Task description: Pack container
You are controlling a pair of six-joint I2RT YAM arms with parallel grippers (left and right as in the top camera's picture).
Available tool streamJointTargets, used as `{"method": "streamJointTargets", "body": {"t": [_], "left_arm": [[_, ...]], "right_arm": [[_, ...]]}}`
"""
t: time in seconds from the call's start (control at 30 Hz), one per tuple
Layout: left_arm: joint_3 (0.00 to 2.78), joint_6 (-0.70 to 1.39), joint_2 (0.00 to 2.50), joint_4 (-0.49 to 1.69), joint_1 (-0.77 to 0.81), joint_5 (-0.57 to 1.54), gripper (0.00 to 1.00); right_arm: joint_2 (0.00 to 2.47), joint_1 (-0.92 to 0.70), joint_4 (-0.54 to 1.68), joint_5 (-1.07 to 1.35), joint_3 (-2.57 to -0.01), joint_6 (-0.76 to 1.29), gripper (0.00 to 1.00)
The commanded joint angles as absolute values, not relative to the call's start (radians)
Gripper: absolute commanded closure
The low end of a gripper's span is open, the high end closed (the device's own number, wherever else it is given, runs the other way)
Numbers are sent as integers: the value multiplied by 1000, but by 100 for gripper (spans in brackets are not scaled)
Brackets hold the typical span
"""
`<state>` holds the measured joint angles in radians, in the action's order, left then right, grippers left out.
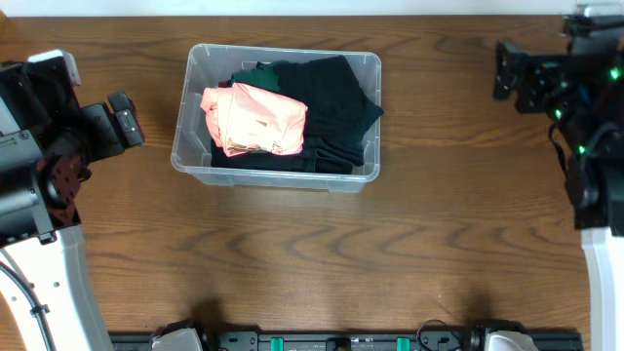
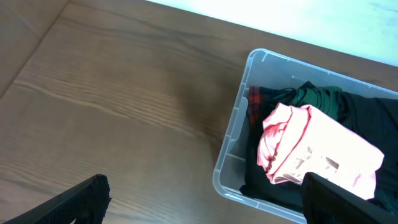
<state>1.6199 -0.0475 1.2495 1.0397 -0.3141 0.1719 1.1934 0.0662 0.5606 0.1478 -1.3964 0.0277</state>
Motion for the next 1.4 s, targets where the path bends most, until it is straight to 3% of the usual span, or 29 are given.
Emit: {"method": "streamJointTargets", "body": {"t": [0.0, 0.7, 0.97, 1.37], "left_arm": [[1623, -32, 1252, 1039, -319, 163, 2], [1623, -32, 1252, 1039, -319, 163, 2], [1623, -32, 1252, 1039, -319, 163, 2], [1623, -32, 1252, 1039, -319, 163, 2]], "right_arm": [[1184, 75, 601, 142, -1395, 2, 1], [1112, 73, 953, 103, -1382, 2, 1], [872, 73, 806, 20, -1207, 2, 1], [442, 73, 550, 8, -664, 7, 1]]}}
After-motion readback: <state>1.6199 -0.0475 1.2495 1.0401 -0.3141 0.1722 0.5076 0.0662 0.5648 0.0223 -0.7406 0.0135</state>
